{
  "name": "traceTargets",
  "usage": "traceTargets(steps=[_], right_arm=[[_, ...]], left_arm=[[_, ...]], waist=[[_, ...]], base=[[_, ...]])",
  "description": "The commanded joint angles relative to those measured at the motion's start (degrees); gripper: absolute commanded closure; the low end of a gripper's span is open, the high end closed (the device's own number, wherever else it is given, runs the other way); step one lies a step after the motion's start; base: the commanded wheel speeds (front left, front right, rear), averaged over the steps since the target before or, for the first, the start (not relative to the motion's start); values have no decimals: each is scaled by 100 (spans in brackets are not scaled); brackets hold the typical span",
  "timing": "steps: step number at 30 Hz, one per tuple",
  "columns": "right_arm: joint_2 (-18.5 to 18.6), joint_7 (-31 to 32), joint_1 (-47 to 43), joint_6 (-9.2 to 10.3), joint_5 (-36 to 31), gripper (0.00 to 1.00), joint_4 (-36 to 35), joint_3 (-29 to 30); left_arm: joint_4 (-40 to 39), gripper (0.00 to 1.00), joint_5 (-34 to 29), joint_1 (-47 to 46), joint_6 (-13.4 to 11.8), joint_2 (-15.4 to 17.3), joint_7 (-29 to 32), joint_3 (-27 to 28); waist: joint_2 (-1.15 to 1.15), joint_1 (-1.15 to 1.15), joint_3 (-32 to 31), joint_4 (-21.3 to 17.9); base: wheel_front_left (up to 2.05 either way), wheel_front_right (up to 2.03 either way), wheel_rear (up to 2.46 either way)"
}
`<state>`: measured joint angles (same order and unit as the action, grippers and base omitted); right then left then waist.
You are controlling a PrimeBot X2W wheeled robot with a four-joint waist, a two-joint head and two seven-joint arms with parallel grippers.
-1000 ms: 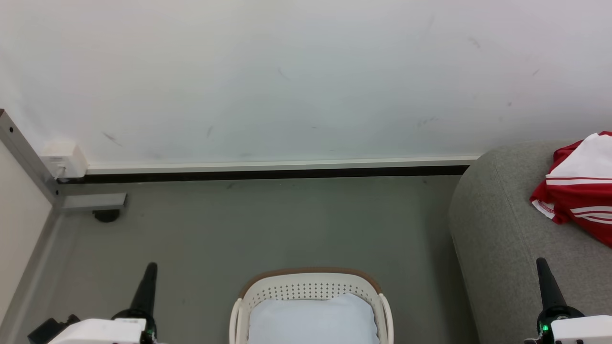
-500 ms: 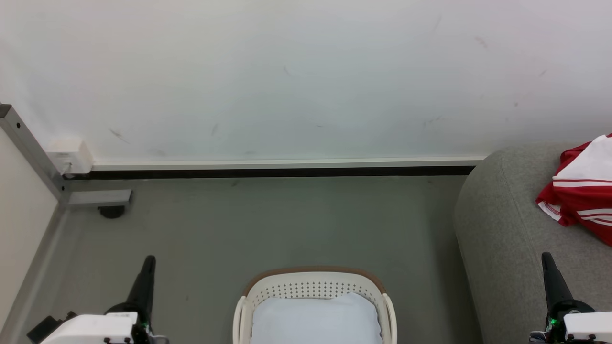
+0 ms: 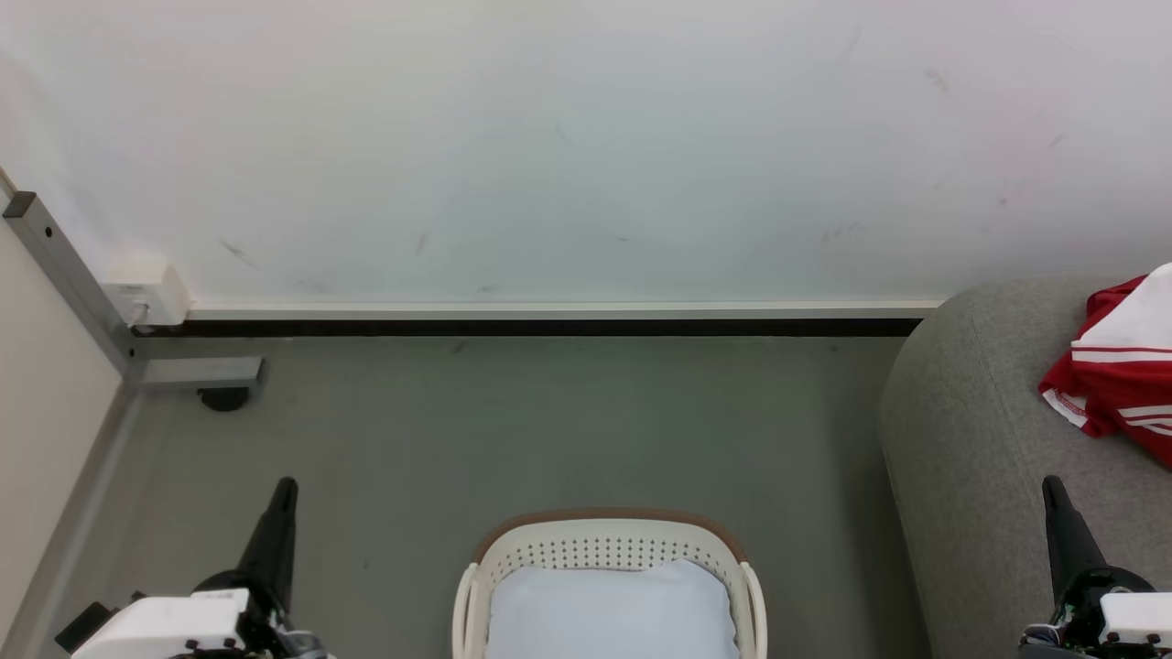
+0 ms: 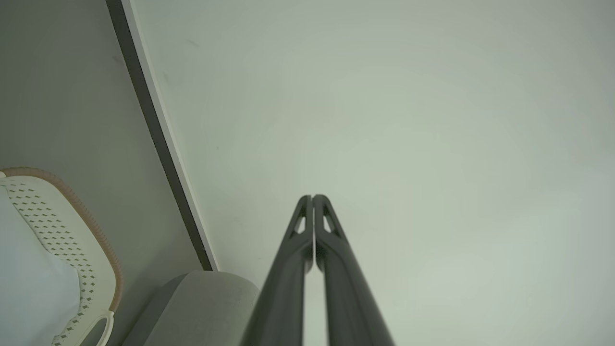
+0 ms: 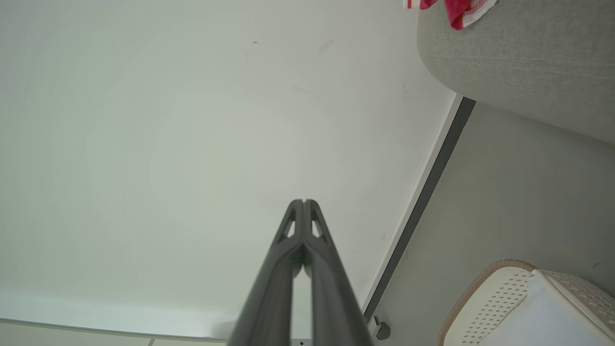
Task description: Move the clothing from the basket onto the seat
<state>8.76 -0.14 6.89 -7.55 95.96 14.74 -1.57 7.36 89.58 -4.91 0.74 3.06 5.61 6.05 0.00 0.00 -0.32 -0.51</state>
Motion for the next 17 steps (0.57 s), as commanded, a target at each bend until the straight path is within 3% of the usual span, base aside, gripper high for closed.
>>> traceTargets(steps=[1,17], right_arm=[[59,-26,69,11,164,100,-43,-22],[225,-140,76,12,585,100,-91,-212]], left_arm=[[-16,100,117,-88,50,2,47,44],[-18,100,315,-106,48,-20,99,80]], waist=[[0,0,3,12],[0,0,12,49]], base=[[0,0,0],[0,0,0]])
